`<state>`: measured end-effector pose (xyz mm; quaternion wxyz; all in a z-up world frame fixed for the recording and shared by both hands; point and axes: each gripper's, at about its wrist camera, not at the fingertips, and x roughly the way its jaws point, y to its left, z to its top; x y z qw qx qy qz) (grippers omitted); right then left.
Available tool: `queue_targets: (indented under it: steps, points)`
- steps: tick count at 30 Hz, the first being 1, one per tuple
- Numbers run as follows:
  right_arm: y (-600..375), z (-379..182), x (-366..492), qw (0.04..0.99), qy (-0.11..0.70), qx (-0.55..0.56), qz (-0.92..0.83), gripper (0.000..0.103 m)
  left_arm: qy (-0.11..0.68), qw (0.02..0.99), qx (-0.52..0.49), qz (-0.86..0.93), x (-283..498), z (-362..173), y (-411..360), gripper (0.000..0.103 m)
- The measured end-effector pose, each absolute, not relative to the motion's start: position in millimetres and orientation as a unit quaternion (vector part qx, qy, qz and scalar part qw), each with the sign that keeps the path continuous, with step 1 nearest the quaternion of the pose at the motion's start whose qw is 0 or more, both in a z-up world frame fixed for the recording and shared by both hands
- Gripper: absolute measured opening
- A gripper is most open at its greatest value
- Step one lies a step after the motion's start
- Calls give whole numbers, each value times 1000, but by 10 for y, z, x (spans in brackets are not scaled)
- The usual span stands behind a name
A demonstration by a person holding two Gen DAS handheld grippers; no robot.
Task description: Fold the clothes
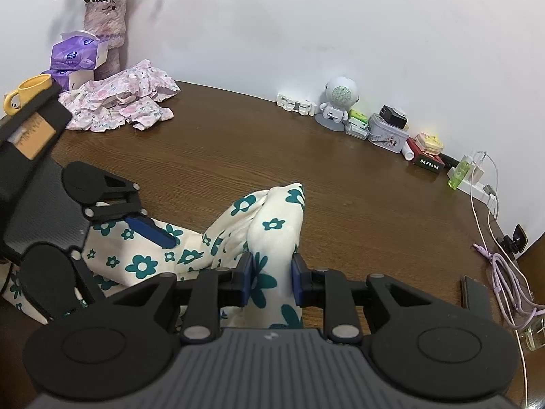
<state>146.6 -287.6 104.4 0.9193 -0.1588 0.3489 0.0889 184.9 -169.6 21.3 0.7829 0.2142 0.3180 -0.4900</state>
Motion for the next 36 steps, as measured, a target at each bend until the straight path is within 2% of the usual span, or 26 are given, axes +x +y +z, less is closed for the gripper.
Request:
queue_targets:
  steps: [36]
  points:
    - [-2804,1047,1399,919,339,-181,92,22,305,785,216,-493,1865,157,-1727,85]
